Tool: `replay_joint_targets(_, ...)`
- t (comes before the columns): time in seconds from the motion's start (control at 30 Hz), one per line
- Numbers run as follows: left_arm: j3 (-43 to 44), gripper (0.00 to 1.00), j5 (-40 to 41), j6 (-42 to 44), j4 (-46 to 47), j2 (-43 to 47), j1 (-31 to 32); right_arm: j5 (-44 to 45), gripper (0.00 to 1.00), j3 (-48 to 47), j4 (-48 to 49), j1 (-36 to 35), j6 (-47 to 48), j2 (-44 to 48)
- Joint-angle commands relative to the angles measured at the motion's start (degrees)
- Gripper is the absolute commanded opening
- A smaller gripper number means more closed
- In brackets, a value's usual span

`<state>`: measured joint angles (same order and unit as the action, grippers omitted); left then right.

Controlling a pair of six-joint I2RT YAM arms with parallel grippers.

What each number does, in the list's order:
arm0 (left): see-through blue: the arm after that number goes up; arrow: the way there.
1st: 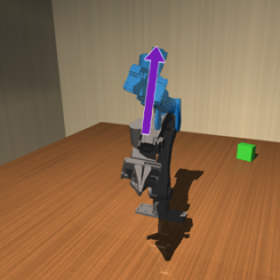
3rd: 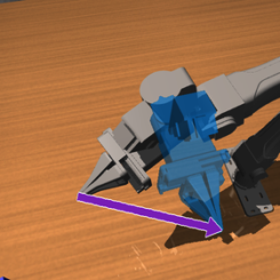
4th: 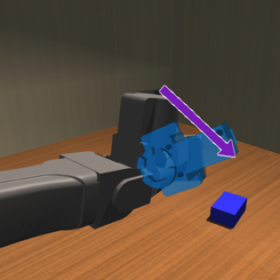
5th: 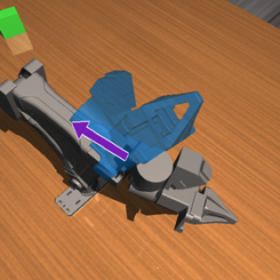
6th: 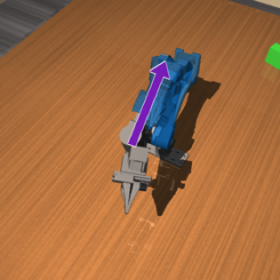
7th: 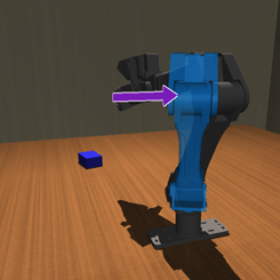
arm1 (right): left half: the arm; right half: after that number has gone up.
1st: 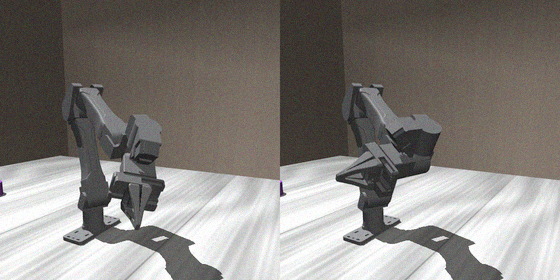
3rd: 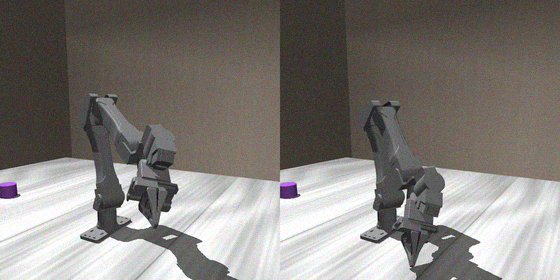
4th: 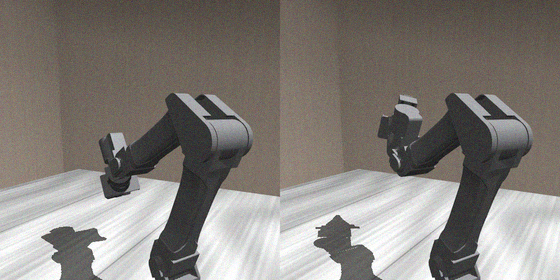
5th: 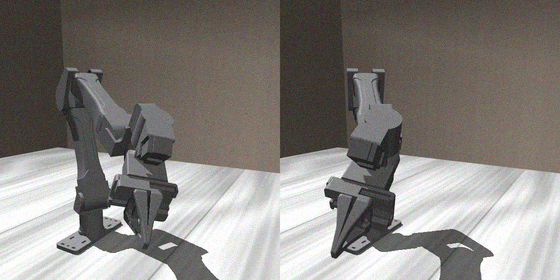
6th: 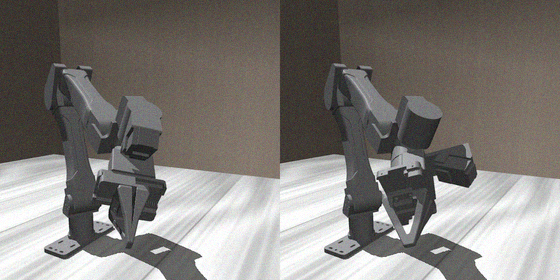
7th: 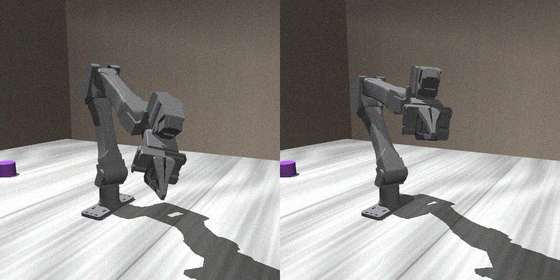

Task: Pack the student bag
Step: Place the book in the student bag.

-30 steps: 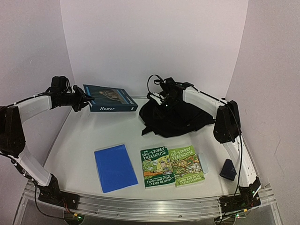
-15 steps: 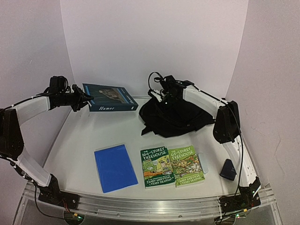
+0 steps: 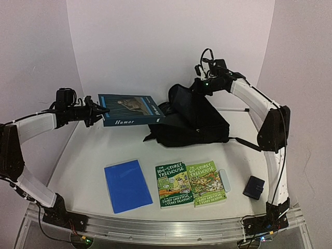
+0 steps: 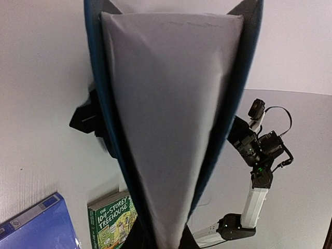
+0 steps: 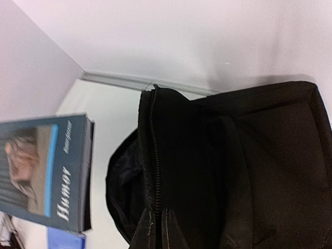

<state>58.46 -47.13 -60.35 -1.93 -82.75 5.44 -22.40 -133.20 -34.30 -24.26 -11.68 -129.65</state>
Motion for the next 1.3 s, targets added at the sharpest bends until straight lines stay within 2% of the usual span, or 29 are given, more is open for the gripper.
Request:
replay_joint_targets(0.0,1.70,0.00,-1.33,-3.02,10.25,-3.25,3.65,-8.89,0.00,1.42,9.36,0.16,-6.97,4.04)
replay_joint_targets(0.13,4.30,0.00,0.90,-6.17,15.61,-9.94,6.34,-12.86,0.00,2.96,11.68,0.10,-7.53,4.59)
replay_joint_targets(0.23,7.42,0.00,3.18,-7.14,16.01,-15.24,8.14,-14.82,0.00,3.24,12.86,0.15,-7.75,4.80)
replay_joint_targets(0.37,8.29,0.00,4.14,-13.98,26.77,-22.54,9.25,-17.90,0.00,2.92,14.80,0.13,-8.47,4.54)
replay_joint_targets(0.43,10.70,0.00,3.81,-15.55,28.75,-25.82,10.18,-19.25,0.00,2.42,15.19,0.08,-8.88,3.85)
replay_joint_targets(0.67,20.49,0.00,2.67,-12.97,23.97,-33.34,12.92,-23.29,0.00,-0.18,15.49,-0.32,-7.97,1.68)
replay_joint_targets(1.1,33.28,0.00,-1.33,-13.64,23.84,-46.58,17.96,-29.03,0.00,-5.18,15.90,-1.93,-6.90,-1.50)
replay_joint_targets(1.27,39.14,0.00,-0.88,-10.99,19.36,-49.63,19.06,-31.01,0.00,-4.13,15.88,-2.78,-6.50,-1.04)
